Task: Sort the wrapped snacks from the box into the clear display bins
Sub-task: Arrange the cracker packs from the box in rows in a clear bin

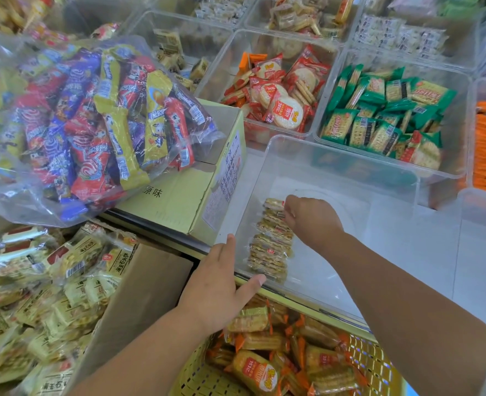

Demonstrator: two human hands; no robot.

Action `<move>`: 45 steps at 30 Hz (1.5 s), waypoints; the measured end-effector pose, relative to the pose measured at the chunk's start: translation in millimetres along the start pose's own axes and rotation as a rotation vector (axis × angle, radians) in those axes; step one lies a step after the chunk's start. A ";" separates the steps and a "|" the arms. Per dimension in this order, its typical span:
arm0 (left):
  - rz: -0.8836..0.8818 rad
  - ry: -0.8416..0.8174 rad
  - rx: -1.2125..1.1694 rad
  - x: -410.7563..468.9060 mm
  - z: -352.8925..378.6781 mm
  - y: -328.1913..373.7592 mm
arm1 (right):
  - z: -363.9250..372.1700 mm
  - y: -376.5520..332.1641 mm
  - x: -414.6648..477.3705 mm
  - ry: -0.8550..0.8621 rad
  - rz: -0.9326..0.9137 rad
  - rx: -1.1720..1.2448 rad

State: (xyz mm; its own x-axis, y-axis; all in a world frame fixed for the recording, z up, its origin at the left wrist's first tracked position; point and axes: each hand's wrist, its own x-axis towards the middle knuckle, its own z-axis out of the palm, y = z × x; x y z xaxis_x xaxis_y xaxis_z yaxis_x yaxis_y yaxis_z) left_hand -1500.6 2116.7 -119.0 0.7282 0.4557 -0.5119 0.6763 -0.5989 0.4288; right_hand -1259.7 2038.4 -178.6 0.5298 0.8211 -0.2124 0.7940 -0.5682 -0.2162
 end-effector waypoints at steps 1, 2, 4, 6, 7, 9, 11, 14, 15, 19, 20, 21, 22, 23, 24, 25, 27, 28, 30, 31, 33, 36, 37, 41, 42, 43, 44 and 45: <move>0.000 0.000 -0.001 -0.3 -0.1 0.0 | 0.1 1.1 -2.5 0.015 -0.014 -0.002; 0.001 0.000 -0.002 -0.3 -0.1 0.1 | 0.1 2.8 -3.7 0.047 -0.042 0.017; 0.000 -0.004 0.001 -0.5 -0.1 0.3 | -0.3 6.3 -3.7 0.126 -0.109 0.047; -0.004 -0.008 0.002 -0.7 -0.5 0.5 | -1.6 6.7 0.0 0.071 -0.140 0.015; -0.006 -0.011 0.000 -0.9 -0.7 0.6 | -2.1 6.6 1.4 0.015 -0.147 -0.022; -0.009 -0.013 -0.005 -0.7 -0.7 1.1 | -4.5 8.5 2.8 -0.070 -0.141 -0.086; -0.009 -0.011 -0.003 -0.5 -0.4 1.1 | -9.7 12.2 3.5 -0.113 -0.166 -0.100; -0.010 -0.019 -0.002 -0.5 -0.5 1.2 | -15.4 16.4 4.7 -0.149 -0.221 -0.035; -0.010 -0.021 -0.004 -0.7 -0.6 1.6 | -14.9 17.1 5.6 -0.153 -0.224 0.037; -0.015 -0.021 -0.009 -1.4 -1.7 2.7 | -9.6 9.9 3.5 -0.281 -0.119 0.377; -0.016 -0.020 -0.006 -1.4 -1.8 2.8 | -7.0 7.1 3.7 -0.300 -0.117 0.369; -0.018 -0.019 -0.004 -1.0 -1.9 2.9 | -3.4 3.9 4.6 -0.310 -0.131 0.334; -0.018 -0.016 -0.004 -0.6 -1.8 3.0 | -0.1 0.3 5.4 -0.316 -0.143 0.306; -0.019 -0.012 -0.005 -0.3 -1.6 3.2 | 2.8 -2.1 6.3 -0.321 -0.143 0.301; -0.018 -0.007 -0.008 -0.2 -1.4 3.3 | 3.7 -3.8 6.6 -0.322 -0.132 0.316; -0.018 -0.003 -0.011 -0.3 -1.1 3.1 | 3.9 -4.7 6.4 -0.320 -0.118 0.335; -0.016 0.006 -0.019 -0.5 -0.7 2.9 | 3.1 -5.1 3.8 -0.320 -0.102 0.339; -0.016 0.012 -0.027 -0.7 -0.5 3.1 | 2.7 -5.4 2.3 -0.325 -0.090 0.319; -0.021 0.023 -0.051 -2.4 0.0 3.7 | 0.2 -8.2 -2.0 -0.334 -0.050 0.252; -0.022 0.026 -0.063 -4.4 -0.2 4.1 | -2.1 -11.3 -5.0 -0.328 -0.031 0.228; -0.010 0.042 -0.074 -12.6 -2.2 4.3 | -8.7 -20.5 -14.5 -0.297 -0.003 0.233; 0.077 0.113 -0.078 -41.8 -8.8 -1.6 | -21.7 -42.4 -35.7 -0.230 0.027 0.282; 0.124 0.151 -0.084 -56.9 -12.4 -6.3 | -25.8 -54.1 -44.3 -0.187 0.028 0.297; 0.266 0.375 -0.147 -122.5 -28.4 -38.9 | -37.8 -120.0 -85.6 0.071 -0.061 0.391; 0.260 0.445 -0.154 -139.3 -33.1 -51.7 | -39.1 -142.3 -97.7 0.113 -0.115 0.414; 0.243 0.520 -0.164 -155.0 -37.3 -66.0 | -39.7 -165.2 -109.8 0.136 -0.177 0.437; 0.212 0.587 -0.179 -169.9 -41.4 -82.4 | -39.4 -189.0 -121.8 0.142 -0.246 0.451; 0.168 0.636 -0.196 -183.3 -45.8 -99.6 | -38.3 -212.4 -133.0 0.135 -0.313 0.453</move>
State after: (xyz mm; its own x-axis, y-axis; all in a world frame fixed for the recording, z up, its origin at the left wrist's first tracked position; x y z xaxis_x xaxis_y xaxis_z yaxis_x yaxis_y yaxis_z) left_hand -1696.3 2123.0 -33.8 0.7085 0.7007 0.0841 0.5124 -0.5926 0.6215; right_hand -1487.4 2051.9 -67.9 0.3472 0.9367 0.0451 0.7278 -0.2388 -0.6428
